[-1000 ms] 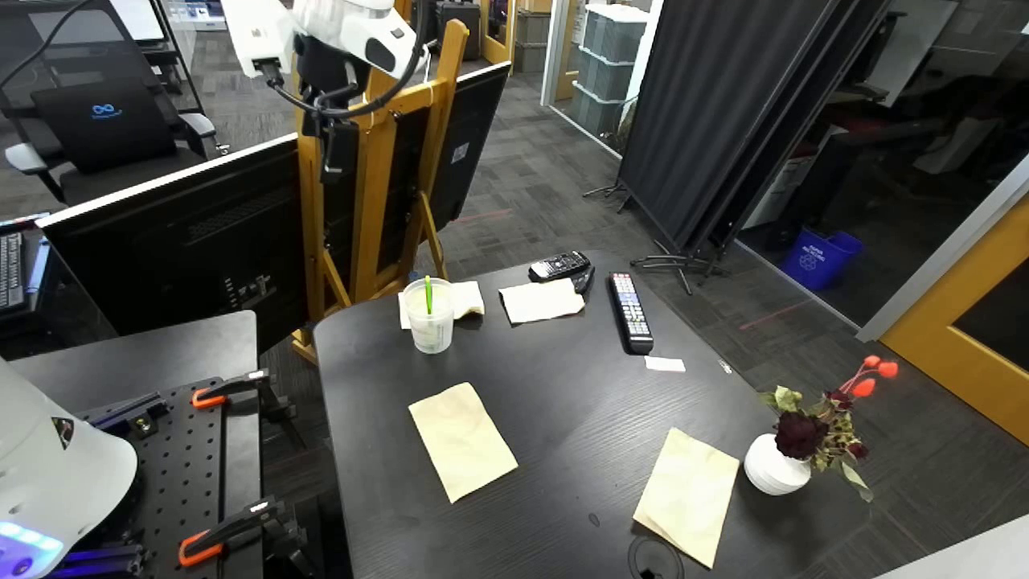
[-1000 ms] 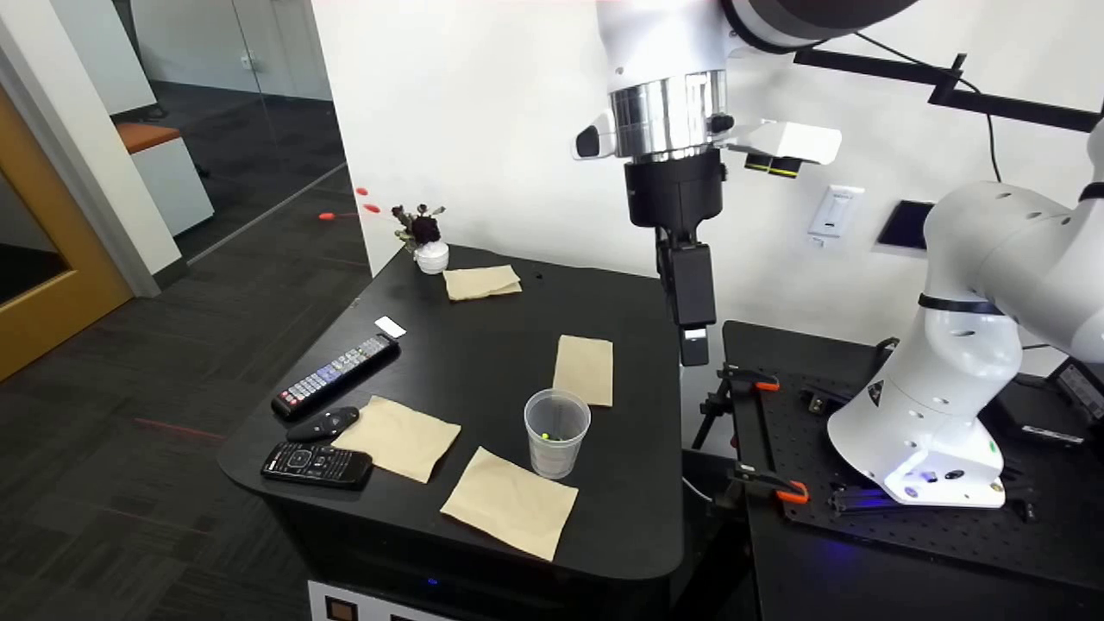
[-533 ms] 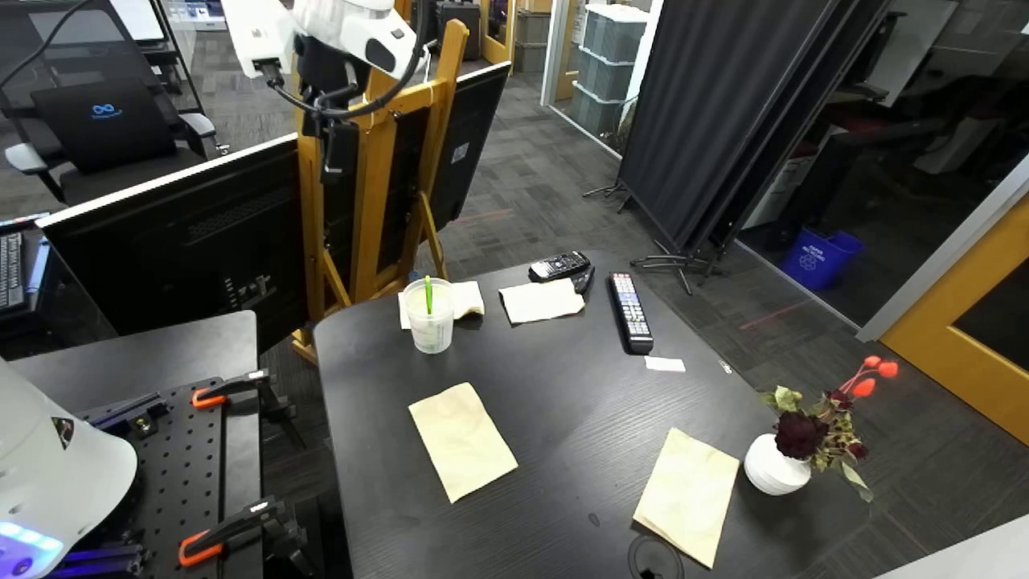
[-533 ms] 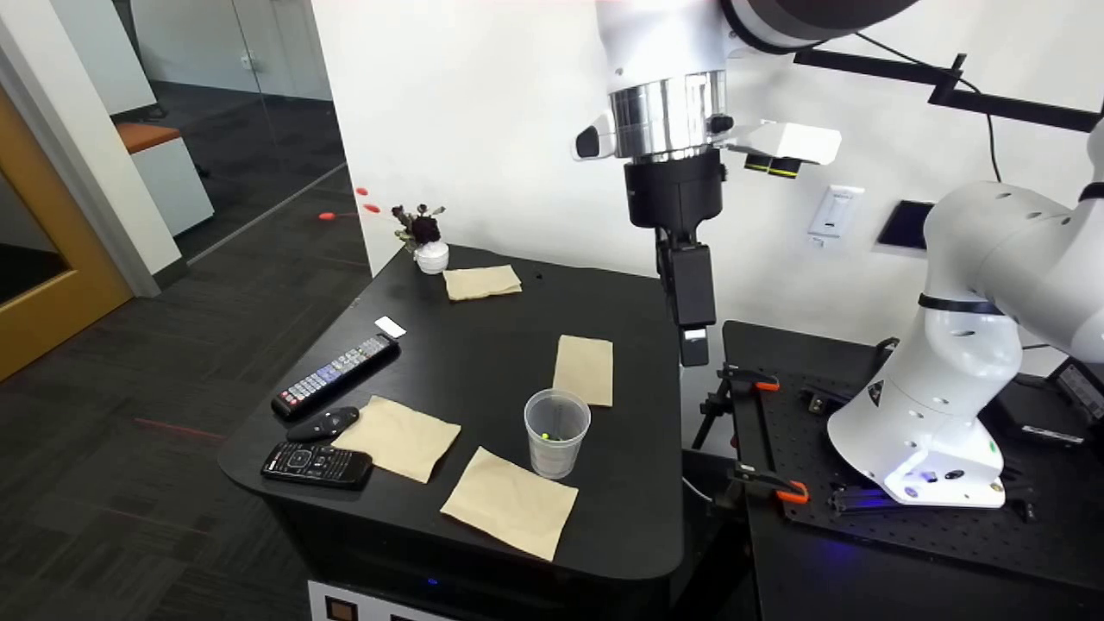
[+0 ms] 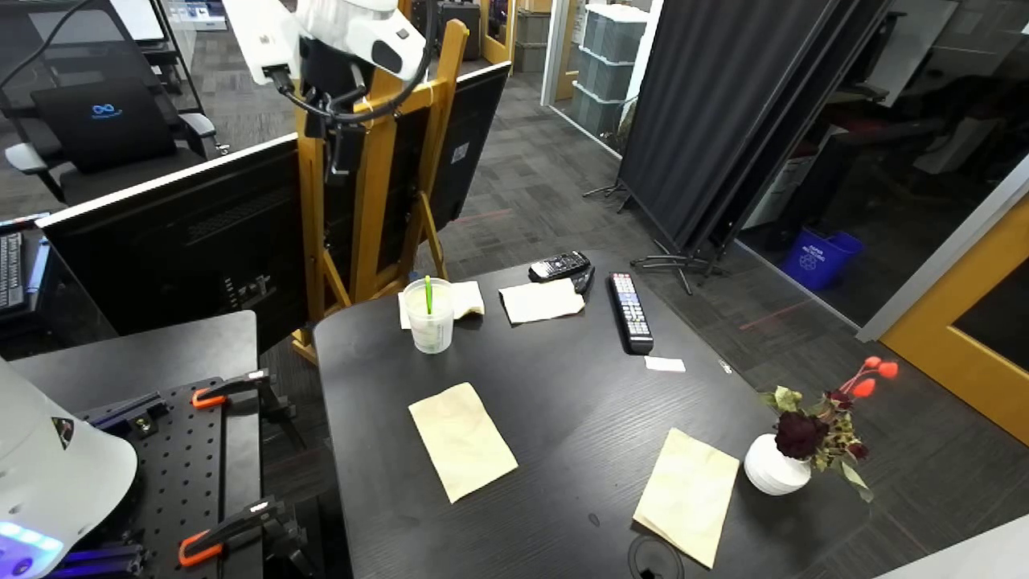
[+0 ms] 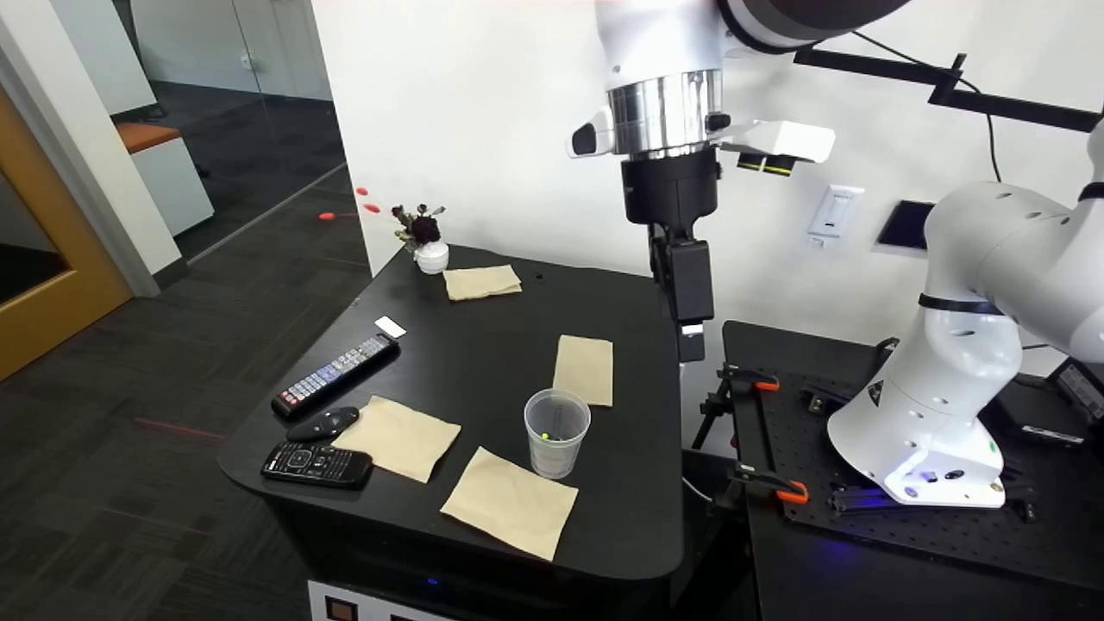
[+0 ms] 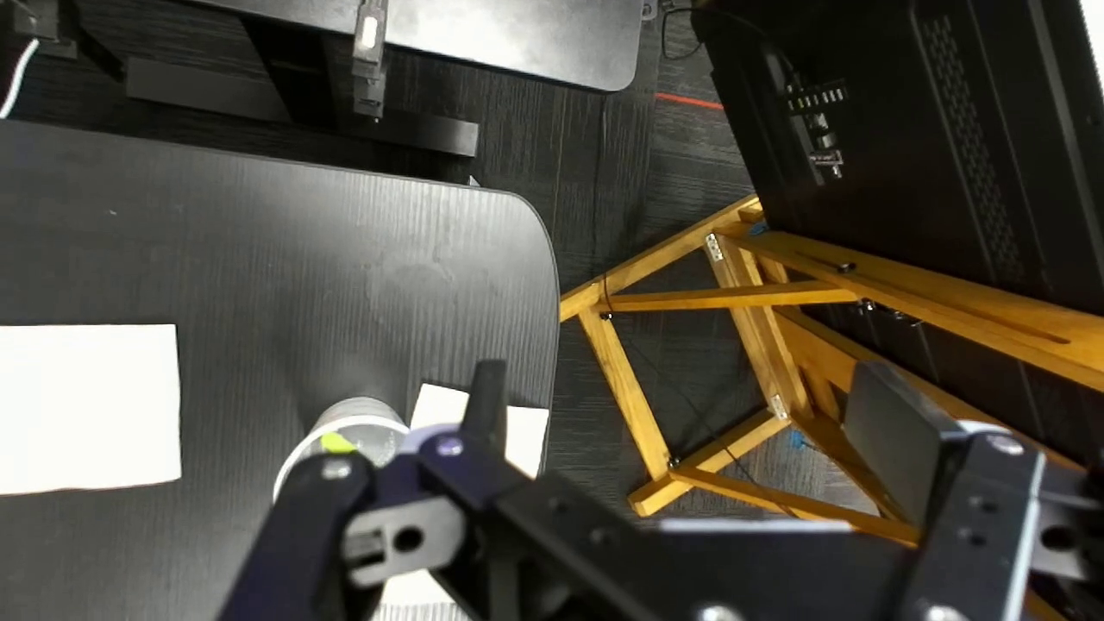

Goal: Remove the yellow pen from the cup

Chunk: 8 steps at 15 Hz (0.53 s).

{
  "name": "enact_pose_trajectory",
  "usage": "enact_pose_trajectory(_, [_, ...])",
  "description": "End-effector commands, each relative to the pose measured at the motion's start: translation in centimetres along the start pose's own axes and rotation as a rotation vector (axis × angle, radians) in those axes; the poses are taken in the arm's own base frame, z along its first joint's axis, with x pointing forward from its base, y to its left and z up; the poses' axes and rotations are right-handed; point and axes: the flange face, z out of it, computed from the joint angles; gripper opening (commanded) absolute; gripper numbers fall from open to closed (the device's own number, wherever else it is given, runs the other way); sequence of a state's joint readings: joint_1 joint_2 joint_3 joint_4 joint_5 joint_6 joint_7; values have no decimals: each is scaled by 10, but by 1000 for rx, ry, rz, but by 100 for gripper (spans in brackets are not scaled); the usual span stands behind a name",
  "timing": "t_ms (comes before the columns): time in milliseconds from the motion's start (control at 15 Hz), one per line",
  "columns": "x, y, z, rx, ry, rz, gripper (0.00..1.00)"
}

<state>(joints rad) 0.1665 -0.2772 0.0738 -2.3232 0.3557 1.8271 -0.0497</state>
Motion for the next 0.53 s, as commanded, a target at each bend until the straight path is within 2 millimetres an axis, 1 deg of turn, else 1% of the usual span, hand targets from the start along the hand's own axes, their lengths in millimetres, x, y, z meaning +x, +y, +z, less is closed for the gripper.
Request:
enact_pose_trajectory(0, [2,2,-1,-31,9,-6,100])
enact_pose_trajectory(267, [11,17,-7,-153,91,-60,100])
enact_pose_trajectory(467, [21,28,-8,-181,165,-132,100])
